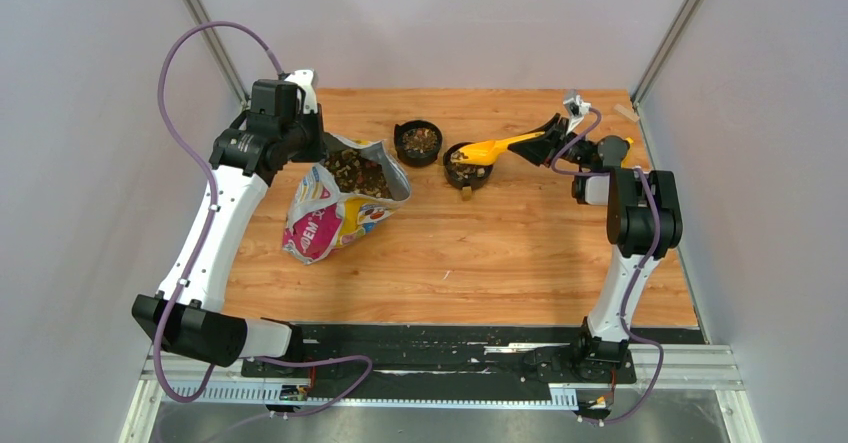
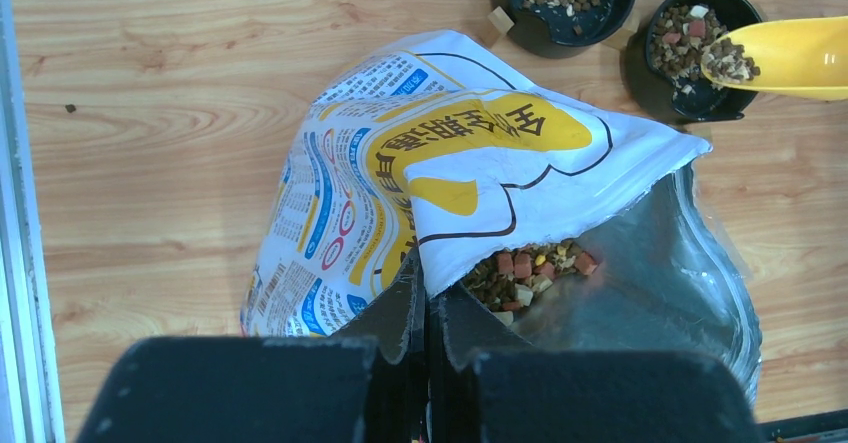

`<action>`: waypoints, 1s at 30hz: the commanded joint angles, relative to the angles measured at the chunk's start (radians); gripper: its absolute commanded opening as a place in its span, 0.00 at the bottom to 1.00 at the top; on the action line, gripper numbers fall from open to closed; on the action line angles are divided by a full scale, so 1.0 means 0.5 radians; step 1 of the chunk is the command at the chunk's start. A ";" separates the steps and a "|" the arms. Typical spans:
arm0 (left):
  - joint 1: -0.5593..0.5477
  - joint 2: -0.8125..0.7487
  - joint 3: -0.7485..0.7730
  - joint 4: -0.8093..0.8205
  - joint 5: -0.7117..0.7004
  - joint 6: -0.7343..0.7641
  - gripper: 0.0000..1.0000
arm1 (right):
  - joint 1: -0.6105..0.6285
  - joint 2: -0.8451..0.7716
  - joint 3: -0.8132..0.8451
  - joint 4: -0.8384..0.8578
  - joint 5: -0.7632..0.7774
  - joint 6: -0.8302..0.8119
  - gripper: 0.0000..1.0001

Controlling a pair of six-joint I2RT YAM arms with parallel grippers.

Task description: Serve the pet food

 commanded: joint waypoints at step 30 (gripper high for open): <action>0.033 -0.125 0.024 0.147 -0.026 -0.016 0.00 | 0.120 -0.862 -0.048 -2.173 0.592 -1.495 0.00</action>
